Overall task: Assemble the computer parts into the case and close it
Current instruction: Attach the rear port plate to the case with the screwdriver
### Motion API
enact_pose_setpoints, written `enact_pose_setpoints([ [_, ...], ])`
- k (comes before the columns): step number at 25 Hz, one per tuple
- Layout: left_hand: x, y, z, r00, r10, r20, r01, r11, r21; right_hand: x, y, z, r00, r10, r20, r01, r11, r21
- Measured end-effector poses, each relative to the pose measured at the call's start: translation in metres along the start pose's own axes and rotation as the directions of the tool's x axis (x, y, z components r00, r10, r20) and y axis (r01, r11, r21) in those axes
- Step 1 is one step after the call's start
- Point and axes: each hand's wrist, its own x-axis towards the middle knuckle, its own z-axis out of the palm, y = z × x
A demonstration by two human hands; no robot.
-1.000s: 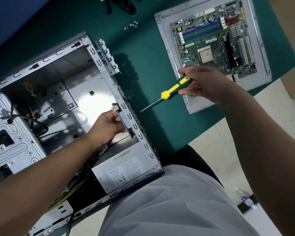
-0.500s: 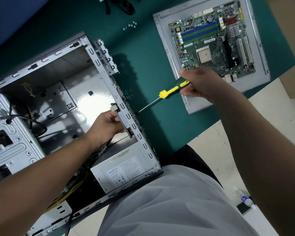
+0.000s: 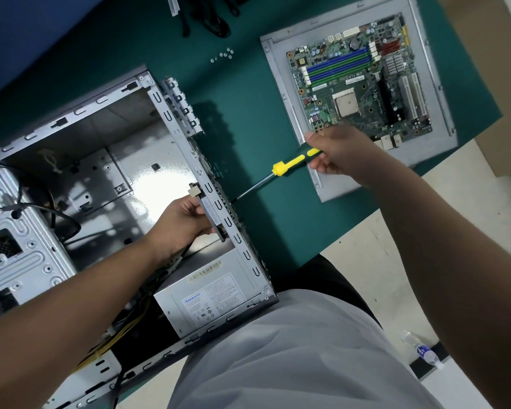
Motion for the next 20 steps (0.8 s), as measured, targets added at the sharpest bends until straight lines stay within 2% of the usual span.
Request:
enact_pose_setpoints([
  [3, 0.001, 0.001, 0.0, 1.0, 0.0, 0.01, -0.001, 1.0, 0.012, -0.004, 0.009, -0.01, 0.994, -0.049, -0.096, 0.069, 0.975, 0.21],
  [5, 0.001, 0.001, -0.001, 1.0, -0.002, 0.02, 0.001, 0.999, 0.034, -0.007, 0.013, -0.002, 0.987, -0.121, -0.109, 0.143, 0.964, 0.225],
  [8, 0.001, 0.001, -0.003, 0.999, -0.001, 0.048, -0.002, 0.998, 0.058, -0.004, 0.024, 0.03, 0.98, -0.181, -0.084, 0.187, 0.98, 0.071],
  [10, 0.002, 0.002, -0.004, 0.998, -0.006, 0.06, 0.002, 0.998, 0.06, -0.004, 0.029, 0.049, 0.974, -0.209, -0.084, 0.2, 0.974, -0.108],
  [11, 0.002, 0.002, -0.004, 0.998, -0.01, 0.064, 0.007, 0.999, 0.049, -0.003, 0.031, 0.055, 0.967, -0.245, -0.072, 0.221, 0.943, -0.248],
  [14, 0.002, 0.003, -0.004, 0.998, -0.022, 0.059, 0.021, 0.999, 0.029, -0.003, 0.033, 0.065, 0.931, -0.365, -0.015, 0.285, 0.751, -0.596],
  [17, 0.001, 0.003, -0.002, 0.998, -0.063, 0.022, 0.064, 0.998, -0.022, -0.005, 0.029, 0.067, 0.931, -0.363, 0.027, 0.274, 0.65, -0.709],
  [20, 0.001, 0.006, -0.001, 0.996, -0.094, 0.009, 0.095, 0.993, -0.069, 0.001, 0.015, 0.066, 0.951, -0.307, 0.036, 0.243, 0.671, -0.701],
])
